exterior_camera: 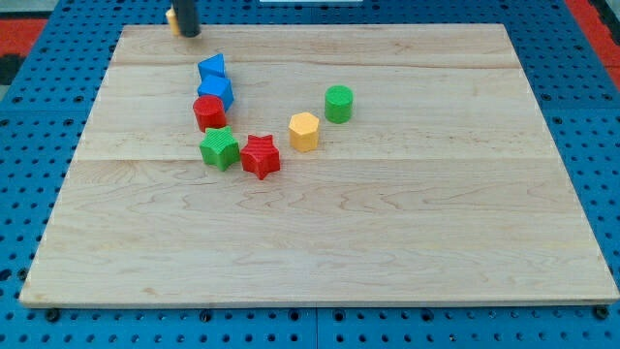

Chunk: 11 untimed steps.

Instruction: Move your arm to the right of the cube

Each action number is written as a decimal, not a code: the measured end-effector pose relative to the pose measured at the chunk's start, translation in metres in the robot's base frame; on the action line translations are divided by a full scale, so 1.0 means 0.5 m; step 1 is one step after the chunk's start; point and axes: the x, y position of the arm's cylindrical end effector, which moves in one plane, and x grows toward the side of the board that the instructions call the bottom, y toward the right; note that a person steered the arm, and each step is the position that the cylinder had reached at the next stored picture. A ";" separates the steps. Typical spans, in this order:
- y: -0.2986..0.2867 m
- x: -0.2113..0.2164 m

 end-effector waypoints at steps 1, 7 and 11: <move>0.000 0.000; 0.280 0.078; 0.154 0.340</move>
